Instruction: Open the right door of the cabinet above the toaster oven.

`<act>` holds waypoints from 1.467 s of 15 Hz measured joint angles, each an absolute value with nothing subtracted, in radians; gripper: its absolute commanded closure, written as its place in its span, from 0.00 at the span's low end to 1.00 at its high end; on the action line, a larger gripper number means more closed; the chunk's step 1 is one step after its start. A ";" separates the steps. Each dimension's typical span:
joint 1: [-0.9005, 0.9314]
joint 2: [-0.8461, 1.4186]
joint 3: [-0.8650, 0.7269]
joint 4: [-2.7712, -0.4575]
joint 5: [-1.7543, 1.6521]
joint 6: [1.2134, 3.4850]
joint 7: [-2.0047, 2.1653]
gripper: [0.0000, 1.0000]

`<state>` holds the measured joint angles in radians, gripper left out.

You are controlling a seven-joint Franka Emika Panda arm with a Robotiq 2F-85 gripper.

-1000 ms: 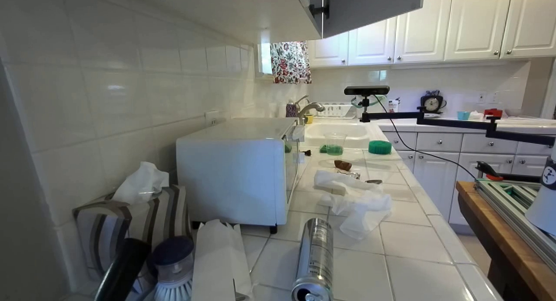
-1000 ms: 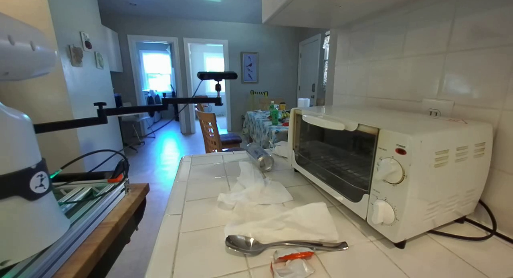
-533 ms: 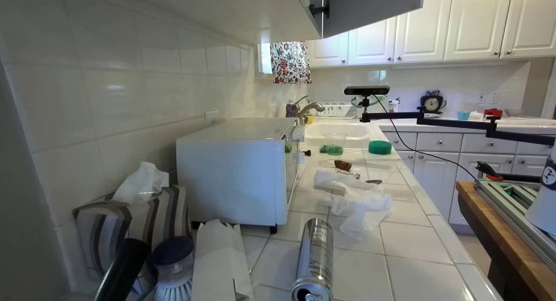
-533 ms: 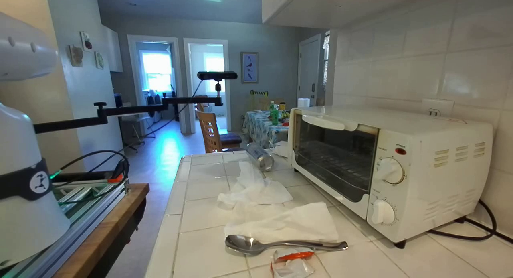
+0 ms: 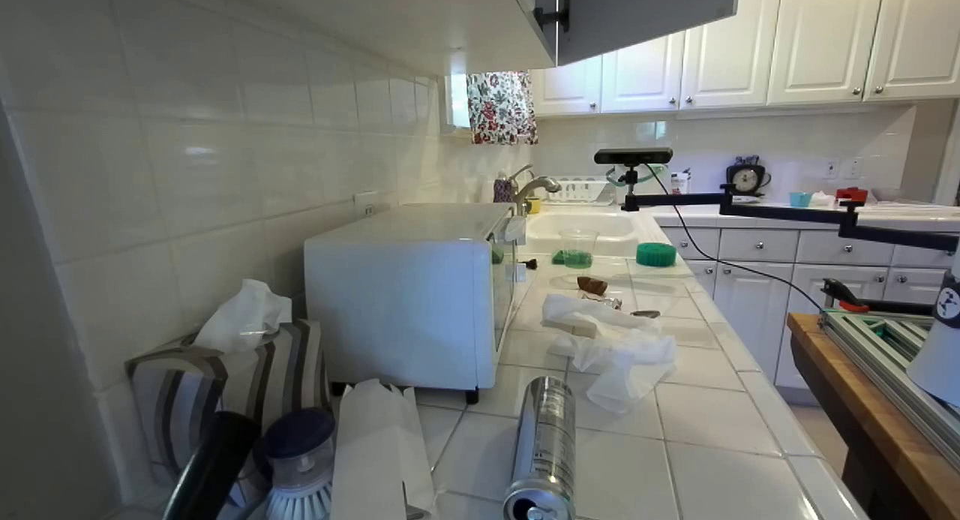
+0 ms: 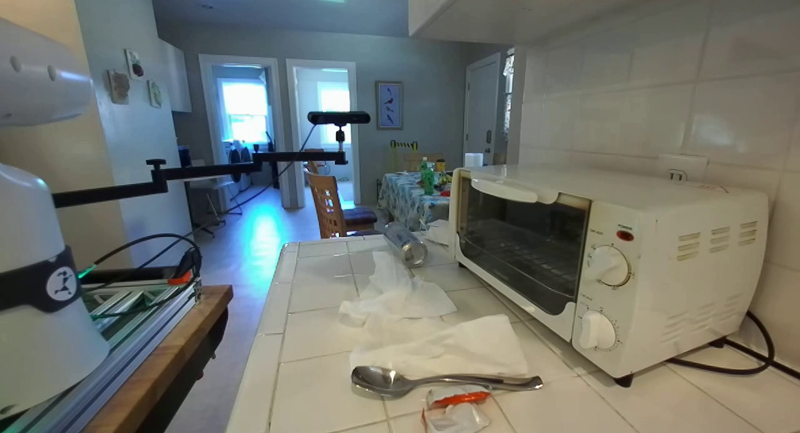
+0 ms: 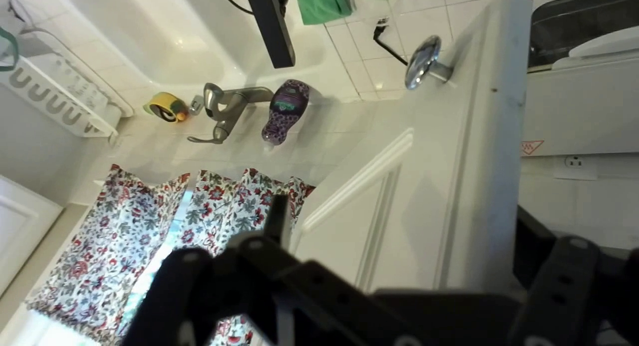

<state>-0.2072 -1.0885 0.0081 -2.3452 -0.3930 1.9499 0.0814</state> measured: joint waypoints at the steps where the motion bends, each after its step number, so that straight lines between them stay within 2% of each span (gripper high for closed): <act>1: -0.215 -1.090 0.008 -2.345 -0.405 1.950 0.087 0.00; 22: -0.307 -1.184 -0.031 -2.345 -0.558 1.867 0.126 0.00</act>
<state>-0.3067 -1.1837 -0.0315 -2.3449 -0.5583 1.8670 0.1259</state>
